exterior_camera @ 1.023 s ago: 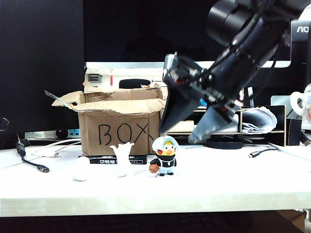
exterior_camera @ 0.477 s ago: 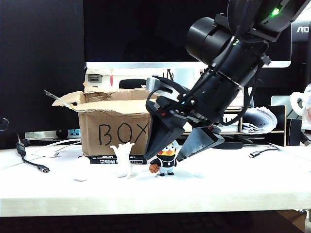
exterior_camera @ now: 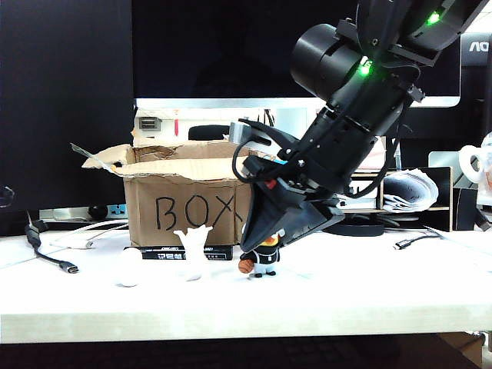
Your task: Put the doll that is least similar in color compared to the others into the paper box.
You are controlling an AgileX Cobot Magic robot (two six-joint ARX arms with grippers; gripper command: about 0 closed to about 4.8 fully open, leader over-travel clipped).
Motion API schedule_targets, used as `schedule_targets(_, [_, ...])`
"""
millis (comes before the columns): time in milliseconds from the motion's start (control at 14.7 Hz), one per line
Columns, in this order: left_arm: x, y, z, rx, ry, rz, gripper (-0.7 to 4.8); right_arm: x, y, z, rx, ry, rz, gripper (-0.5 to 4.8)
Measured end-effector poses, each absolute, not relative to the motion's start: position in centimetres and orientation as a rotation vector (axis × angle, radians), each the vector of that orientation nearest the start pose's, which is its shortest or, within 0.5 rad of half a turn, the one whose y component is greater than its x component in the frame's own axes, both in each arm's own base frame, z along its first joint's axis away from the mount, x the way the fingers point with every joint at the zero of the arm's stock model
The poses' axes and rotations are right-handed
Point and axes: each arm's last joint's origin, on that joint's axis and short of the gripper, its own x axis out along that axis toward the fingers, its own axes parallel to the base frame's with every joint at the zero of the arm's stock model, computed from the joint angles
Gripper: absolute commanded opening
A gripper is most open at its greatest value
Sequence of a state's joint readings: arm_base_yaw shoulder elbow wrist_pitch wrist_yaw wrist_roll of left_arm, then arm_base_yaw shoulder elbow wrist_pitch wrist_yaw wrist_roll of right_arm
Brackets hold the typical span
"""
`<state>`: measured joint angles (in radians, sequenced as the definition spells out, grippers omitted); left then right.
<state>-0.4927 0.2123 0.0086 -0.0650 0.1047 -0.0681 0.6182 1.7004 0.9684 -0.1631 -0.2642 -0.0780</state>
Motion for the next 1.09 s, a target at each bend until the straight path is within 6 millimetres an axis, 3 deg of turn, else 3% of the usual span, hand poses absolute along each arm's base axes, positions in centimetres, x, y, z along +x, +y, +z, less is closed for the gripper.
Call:
schedule_targets(136, [9.3, -5.3, 14.3, -0.013, 0.288, -0.584, -0.05, 27.0, 20.1, 17.2, -0.230, 0.877, 0.856, 0.98])
schedule_targets(409, [9.3, -5.3, 14.3, -0.013, 0.287, -0.585, -0.05, 26.9, 20.1, 17.2, -0.231, 0.876, 0.855, 0.99])
schedule_targets(545, [9.3, -5.3, 14.3, -0.013, 0.288, -0.584, -0.05, 26.7, 19.8, 18.3, -0.227, 0.853, 0.857, 1.00])
schedule_targets(886, [9.3, -5.3, 14.3, -0.013, 0.288, -0.584, -0.05, 26.1, 19.5, 26.5, -0.171, 0.596, 0.873, 1.18])
schedule_targets(1091, [9.3, -5.3, 14.3, -0.013, 0.288, -0.584, -0.05, 27.7, 20.6, 30.0, -0.147, 0.458, 0.879, 1.18])
